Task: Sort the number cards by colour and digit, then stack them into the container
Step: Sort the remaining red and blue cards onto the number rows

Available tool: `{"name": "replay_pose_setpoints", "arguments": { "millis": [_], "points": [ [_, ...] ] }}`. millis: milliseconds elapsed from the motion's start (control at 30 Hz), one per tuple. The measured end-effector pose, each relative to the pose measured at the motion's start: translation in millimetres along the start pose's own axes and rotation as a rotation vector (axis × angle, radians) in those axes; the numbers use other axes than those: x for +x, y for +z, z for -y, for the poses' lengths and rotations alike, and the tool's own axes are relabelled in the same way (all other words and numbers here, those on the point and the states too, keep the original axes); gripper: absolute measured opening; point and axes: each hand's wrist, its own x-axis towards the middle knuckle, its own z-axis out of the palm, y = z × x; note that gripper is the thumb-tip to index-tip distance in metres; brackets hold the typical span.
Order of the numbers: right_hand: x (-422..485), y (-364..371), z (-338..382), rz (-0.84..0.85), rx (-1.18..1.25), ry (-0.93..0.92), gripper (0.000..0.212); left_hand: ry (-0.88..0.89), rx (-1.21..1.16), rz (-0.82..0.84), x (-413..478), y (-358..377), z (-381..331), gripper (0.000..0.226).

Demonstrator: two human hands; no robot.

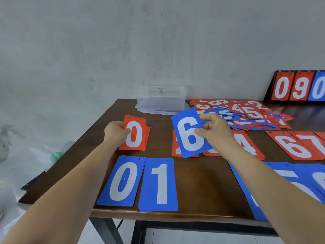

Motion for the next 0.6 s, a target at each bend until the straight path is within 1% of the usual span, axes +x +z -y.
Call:
{"name": "replay_pose_setpoints", "arguments": {
  "millis": [67, 133, 233, 367, 467, 600],
  "points": [
    [-5, 0, 1, -0.004, -0.007, 0.006, 0.035, 0.054, 0.090, -0.002, 0, 3, 2, 0.028],
    [-10, 0, 3, -0.006, -0.002, 0.008, 0.037, 0.076, 0.169, 0.003, -2, 7, 4, 0.031],
    [-19, -3, 4, -0.014, 0.011, 0.010, 0.037, 0.073, 0.258, 0.007, -4, 12, 6, 0.039],
    [-30, -8, 5, -0.037, 0.005, 0.012, 0.039, 0.084, 0.384, -0.022, -1, 15, 8, 0.042],
    [-38, -15, 2, -0.055, 0.039, 0.029, 0.040, 0.098, 0.425, -0.026, 0, 16, 4, 0.048],
    [-50, -32, -2, -0.089, 0.082, 0.050, 0.036, 0.177, 0.443, -0.005, -8, 25, -10, 0.053]
  ]
}}
